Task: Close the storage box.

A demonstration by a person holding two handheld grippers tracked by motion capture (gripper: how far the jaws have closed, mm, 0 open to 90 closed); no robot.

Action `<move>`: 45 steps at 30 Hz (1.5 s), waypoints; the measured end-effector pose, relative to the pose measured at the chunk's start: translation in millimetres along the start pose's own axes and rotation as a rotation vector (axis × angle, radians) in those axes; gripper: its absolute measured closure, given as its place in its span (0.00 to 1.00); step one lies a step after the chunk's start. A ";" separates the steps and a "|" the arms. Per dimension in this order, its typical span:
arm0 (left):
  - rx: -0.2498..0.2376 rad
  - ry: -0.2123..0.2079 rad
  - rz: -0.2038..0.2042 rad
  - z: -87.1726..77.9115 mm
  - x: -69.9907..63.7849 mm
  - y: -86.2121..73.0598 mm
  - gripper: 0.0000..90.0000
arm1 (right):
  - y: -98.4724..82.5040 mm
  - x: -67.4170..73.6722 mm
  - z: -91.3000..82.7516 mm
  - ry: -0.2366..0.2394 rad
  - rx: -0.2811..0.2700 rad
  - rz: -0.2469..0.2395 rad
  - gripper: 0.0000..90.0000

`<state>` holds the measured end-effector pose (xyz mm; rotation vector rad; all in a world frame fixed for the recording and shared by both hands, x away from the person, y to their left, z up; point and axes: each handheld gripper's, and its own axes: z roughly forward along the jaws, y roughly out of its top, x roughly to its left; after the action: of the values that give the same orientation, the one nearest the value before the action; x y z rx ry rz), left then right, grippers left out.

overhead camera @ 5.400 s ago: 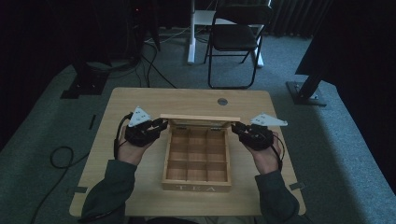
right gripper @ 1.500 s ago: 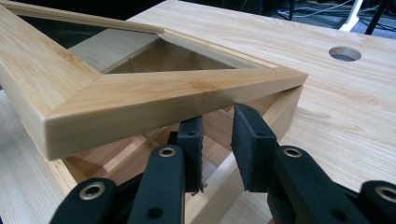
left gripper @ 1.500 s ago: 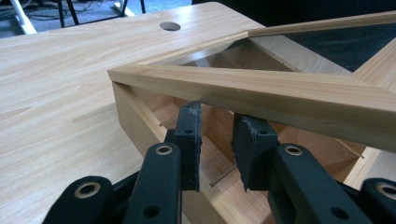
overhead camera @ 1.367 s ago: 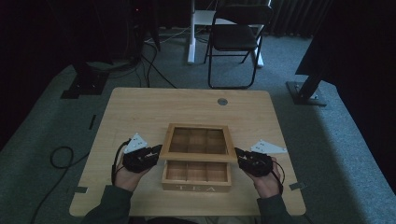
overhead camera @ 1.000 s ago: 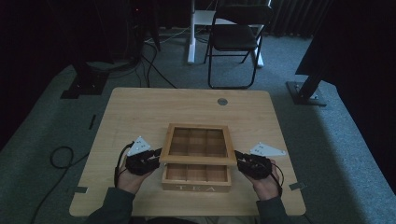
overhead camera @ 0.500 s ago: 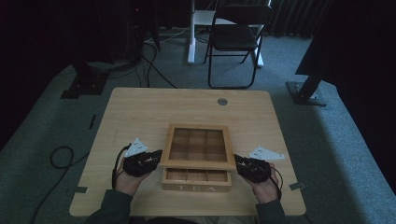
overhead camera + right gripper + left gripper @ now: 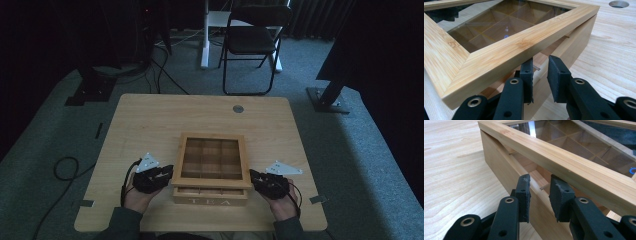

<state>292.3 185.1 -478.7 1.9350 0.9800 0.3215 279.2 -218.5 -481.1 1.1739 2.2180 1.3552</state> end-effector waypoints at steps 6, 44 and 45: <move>0.008 0.004 -0.003 1.1 -1.0 -3.7 0.78 | -3.4 1.9 1.1 -0.019 0.014 -0.004 0.83; 0.035 0.068 -0.005 2.9 -1.2 -13.8 0.72 | -13.5 9.7 2.7 -0.107 0.048 -0.049 0.82; 0.038 0.068 -0.006 3.3 -0.7 -14.1 0.72 | -14.0 9.6 3.0 -0.109 0.052 -0.045 0.82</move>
<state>286.5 186.4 -492.0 1.9664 1.0424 0.3701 268.1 -212.5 -492.9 1.1781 2.2014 1.1941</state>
